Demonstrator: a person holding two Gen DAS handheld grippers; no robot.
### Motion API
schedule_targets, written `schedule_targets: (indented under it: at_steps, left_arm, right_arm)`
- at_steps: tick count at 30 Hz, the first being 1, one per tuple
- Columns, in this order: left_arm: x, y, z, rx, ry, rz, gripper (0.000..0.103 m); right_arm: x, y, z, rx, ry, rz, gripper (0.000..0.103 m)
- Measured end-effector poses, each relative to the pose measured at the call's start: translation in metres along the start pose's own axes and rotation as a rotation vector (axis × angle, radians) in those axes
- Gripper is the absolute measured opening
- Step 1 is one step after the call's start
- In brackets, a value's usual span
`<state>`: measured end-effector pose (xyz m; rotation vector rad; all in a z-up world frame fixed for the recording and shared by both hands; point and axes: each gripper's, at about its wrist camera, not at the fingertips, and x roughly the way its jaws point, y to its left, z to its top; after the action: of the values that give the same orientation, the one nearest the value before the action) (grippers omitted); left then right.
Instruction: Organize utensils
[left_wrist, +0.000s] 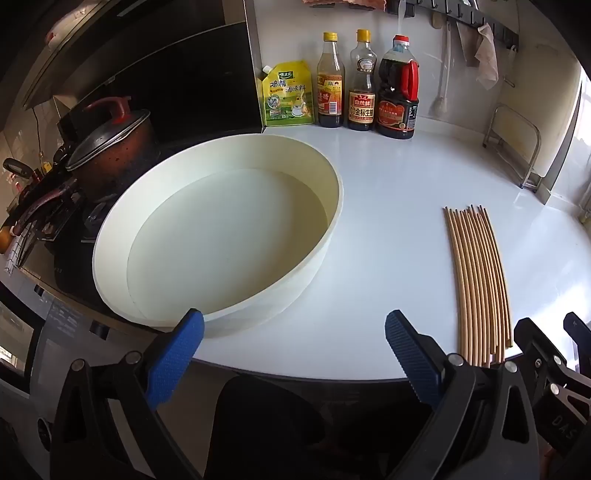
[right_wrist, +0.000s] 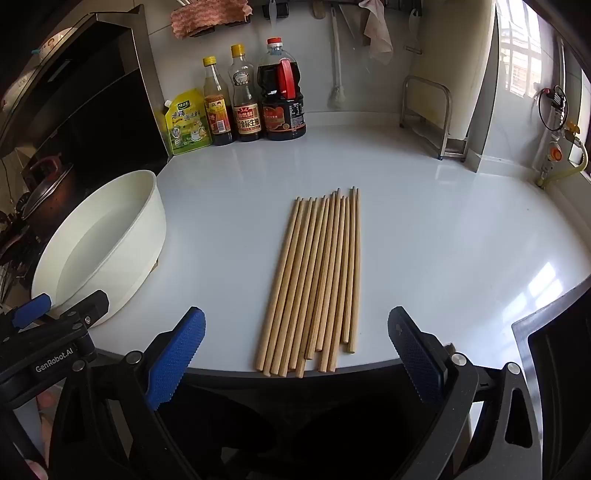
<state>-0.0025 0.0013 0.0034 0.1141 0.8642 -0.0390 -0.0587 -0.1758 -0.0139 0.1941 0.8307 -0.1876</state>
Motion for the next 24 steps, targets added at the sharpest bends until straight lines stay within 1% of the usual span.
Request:
schedule_targets:
  at_steps: [1,7,19,21,24]
  left_arm:
    - [0.0042,0.0004,-0.0001,0.007,0.011,-0.018,0.097]
    - [0.0036,-0.0026,-0.0009,0.02,0.011,-0.012,0.097]
    - [0.0033,-0.0024,-0.0012,0.016,0.008,-0.012,0.097]
    - [0.0028,-0.0025,-0.0008,0.017,0.007,-0.012,0.097]
    - [0.0025,-0.0026,-0.0006,0.017,0.008,-0.014,0.097]
  right_arm:
    - [-0.0003,0.0003,0.0,0.0,0.0,0.0,0.095]
    - [-0.0023,0.0008,0.0005,-0.001,-0.002,0.0,0.095]
    - [-0.0036,-0.0003,0.0021,-0.003,-0.004,-0.001,0.095]
    - [-0.0012,-0.0052,0.0,-0.002,-0.004,0.001,0.095]
    - [-0.0048,-0.0014,0.0042,-0.002,-0.008,-0.001,0.095]
